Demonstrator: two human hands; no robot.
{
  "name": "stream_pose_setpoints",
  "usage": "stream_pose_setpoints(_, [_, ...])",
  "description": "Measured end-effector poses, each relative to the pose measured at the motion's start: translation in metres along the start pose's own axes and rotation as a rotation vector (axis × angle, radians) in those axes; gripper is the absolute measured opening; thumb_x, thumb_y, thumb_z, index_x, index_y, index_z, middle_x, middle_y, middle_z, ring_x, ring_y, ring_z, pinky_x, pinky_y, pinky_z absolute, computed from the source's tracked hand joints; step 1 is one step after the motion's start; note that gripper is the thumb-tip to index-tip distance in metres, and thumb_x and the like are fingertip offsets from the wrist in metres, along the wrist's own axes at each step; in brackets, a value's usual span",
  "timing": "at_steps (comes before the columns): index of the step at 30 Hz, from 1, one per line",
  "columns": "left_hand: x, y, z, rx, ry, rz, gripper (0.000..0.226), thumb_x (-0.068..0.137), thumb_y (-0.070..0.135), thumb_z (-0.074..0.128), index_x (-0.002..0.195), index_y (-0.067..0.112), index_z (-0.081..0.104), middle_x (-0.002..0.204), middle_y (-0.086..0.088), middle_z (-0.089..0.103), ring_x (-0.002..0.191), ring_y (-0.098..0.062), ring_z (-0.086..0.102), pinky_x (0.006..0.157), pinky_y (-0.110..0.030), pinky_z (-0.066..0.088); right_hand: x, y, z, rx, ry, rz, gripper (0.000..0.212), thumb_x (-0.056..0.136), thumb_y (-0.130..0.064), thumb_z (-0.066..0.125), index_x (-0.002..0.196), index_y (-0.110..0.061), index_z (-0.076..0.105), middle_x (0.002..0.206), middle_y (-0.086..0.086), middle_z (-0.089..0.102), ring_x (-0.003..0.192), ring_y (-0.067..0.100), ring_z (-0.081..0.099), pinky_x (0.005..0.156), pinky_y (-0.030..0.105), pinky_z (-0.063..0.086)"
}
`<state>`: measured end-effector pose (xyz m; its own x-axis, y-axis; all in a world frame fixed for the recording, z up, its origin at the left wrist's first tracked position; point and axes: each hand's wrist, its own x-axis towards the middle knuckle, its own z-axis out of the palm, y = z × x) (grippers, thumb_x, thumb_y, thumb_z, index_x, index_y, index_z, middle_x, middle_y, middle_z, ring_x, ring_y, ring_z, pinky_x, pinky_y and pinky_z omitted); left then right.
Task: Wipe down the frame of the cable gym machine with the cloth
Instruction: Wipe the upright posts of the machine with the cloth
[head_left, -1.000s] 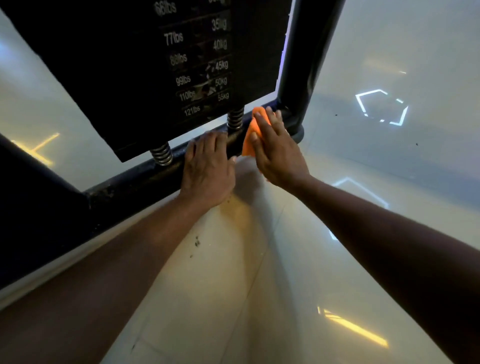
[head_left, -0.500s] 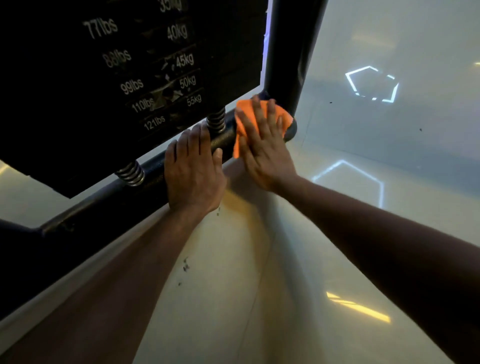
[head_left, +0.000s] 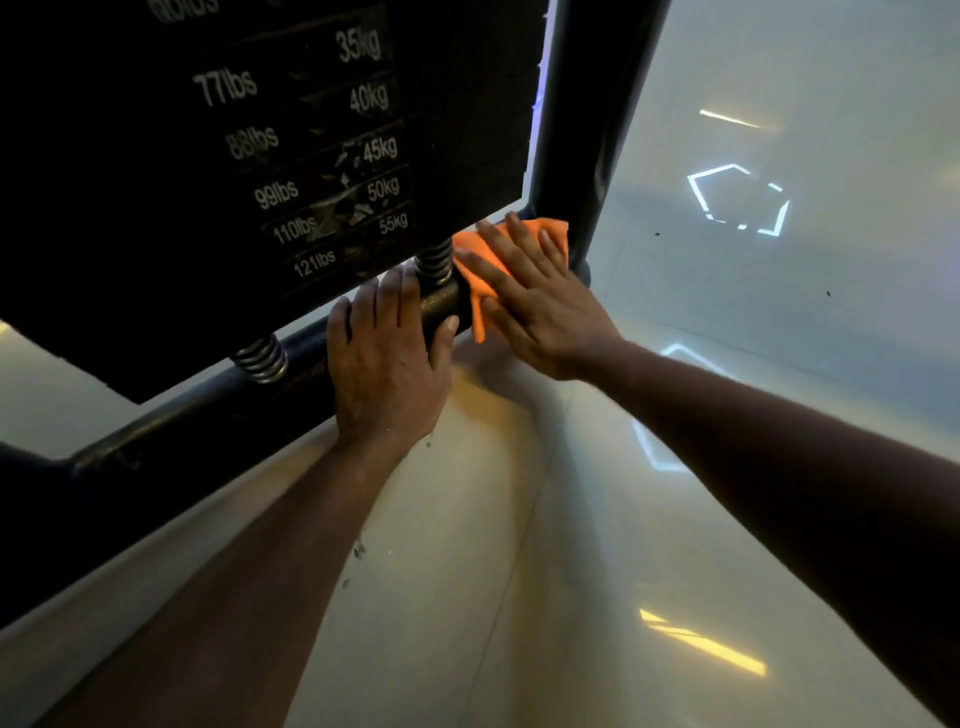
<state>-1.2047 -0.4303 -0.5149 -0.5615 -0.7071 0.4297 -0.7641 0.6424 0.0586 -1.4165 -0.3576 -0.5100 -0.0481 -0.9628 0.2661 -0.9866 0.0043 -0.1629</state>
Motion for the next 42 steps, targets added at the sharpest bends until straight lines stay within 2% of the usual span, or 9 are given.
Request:
stream_pose_setpoints(4, [-0.007, 0.015, 0.001, 0.072, -0.013, -0.101, 0.068, 0.114, 0.055, 0.032, 0.166, 0.013, 0.026, 0.168, -0.011, 0.037, 0.156, -0.037, 0.032, 0.128, -0.060, 0.019, 0.010, 0.011, -0.009, 0.006, 0.024, 0.152, 0.065, 0.115, -0.060, 0.016, 0.175, -0.036, 0.007, 0.184, -0.002, -0.004, 0.168, 0.022, -0.014, 0.135, 0.061, 0.004])
stream_pose_setpoints(8, [-0.013, 0.027, 0.004, 0.084, -0.006, -0.163, 0.066, 0.116, 0.052, 0.027, 0.170, 0.015, 0.019, 0.174, -0.012, 0.029, 0.162, -0.040, 0.021, 0.131, -0.063, 0.010, -0.009, -0.029, 0.015, 0.034, 0.023, 0.105, 0.064, 0.118, -0.053, 0.029, 0.175, -0.034, 0.007, 0.183, 0.000, -0.009, 0.167, 0.028, -0.021, 0.134, 0.059, -0.008])
stream_pose_setpoints(13, [-0.013, 0.017, 0.009, 0.047, 0.013, -0.122, 0.060, 0.117, 0.044, 0.029, 0.169, 0.014, 0.023, 0.173, -0.009, 0.032, 0.163, -0.036, 0.021, 0.131, -0.060, 0.012, -0.002, 0.028, -0.011, -0.059, -0.007, 0.106, 0.065, 0.118, -0.056, 0.024, 0.173, -0.040, -0.004, 0.183, -0.002, -0.011, 0.168, 0.024, -0.016, 0.135, 0.059, -0.002])
stream_pose_setpoints(16, [-0.013, 0.014, 0.007, 0.022, 0.017, -0.106, 0.059, 0.115, 0.038, 0.029, 0.169, 0.015, 0.025, 0.173, -0.008, 0.033, 0.163, -0.033, 0.022, 0.132, -0.056, 0.013, -0.001, -0.012, 0.005, 0.059, 0.057, 0.223, 0.065, 0.117, -0.055, 0.023, 0.175, -0.035, 0.003, 0.183, 0.000, -0.013, 0.167, 0.027, -0.020, 0.134, 0.061, -0.009])
stream_pose_setpoints(20, [-0.015, 0.013, 0.006, 0.022, 0.023, -0.095, 0.060, 0.114, 0.036, 0.032, 0.169, 0.014, 0.024, 0.173, -0.009, 0.032, 0.162, -0.033, 0.023, 0.131, -0.055, 0.014, -0.007, -0.019, 0.009, -0.001, -0.034, 0.045, 0.066, 0.118, -0.054, 0.030, 0.175, -0.035, 0.003, 0.183, -0.002, -0.012, 0.164, 0.025, -0.028, 0.129, 0.048, -0.021])
stream_pose_setpoints(24, [-0.017, 0.010, 0.003, 0.015, 0.026, -0.059, 0.060, 0.116, 0.037, 0.031, 0.170, 0.012, 0.023, 0.173, -0.009, 0.031, 0.163, -0.033, 0.022, 0.132, -0.054, 0.015, 0.010, 0.024, -0.019, -0.033, -0.049, 0.102, 0.061, 0.117, -0.055, 0.024, 0.174, -0.039, 0.007, 0.184, -0.002, -0.004, 0.168, 0.024, -0.014, 0.135, 0.049, -0.007])
stream_pose_setpoints(29, [-0.017, 0.010, 0.001, 0.009, 0.025, -0.052, 0.061, 0.114, 0.035, 0.036, 0.169, 0.012, 0.025, 0.174, -0.009, 0.031, 0.162, -0.033, 0.024, 0.132, -0.054, 0.014, -0.002, -0.030, 0.003, 0.065, -0.047, 0.092, 0.064, 0.117, -0.053, 0.029, 0.175, -0.035, 0.008, 0.183, -0.003, -0.004, 0.166, 0.026, -0.020, 0.130, 0.052, -0.014])
stream_pose_setpoints(35, [-0.016, 0.008, -0.005, -0.027, -0.015, -0.050, 0.062, 0.113, 0.036, 0.041, 0.168, 0.012, 0.025, 0.173, -0.010, 0.031, 0.162, -0.035, 0.024, 0.132, -0.056, 0.016, 0.016, 0.003, -0.023, 0.046, -0.086, 0.189, 0.064, 0.114, -0.062, 0.022, 0.174, -0.040, 0.010, 0.183, -0.004, 0.002, 0.169, 0.024, -0.009, 0.134, 0.064, 0.006])
stream_pose_setpoints(42, [-0.023, -0.004, -0.016, -0.014, -0.070, 0.054, 0.067, 0.111, 0.032, 0.046, 0.169, 0.011, 0.022, 0.175, -0.010, 0.026, 0.162, -0.033, 0.023, 0.133, -0.052, 0.016, -0.006, -0.032, -0.017, 0.168, 0.002, 0.276, 0.077, 0.107, -0.018, 0.067, 0.172, -0.032, 0.029, 0.182, -0.001, 0.016, 0.169, 0.029, 0.008, 0.133, 0.060, 0.021])
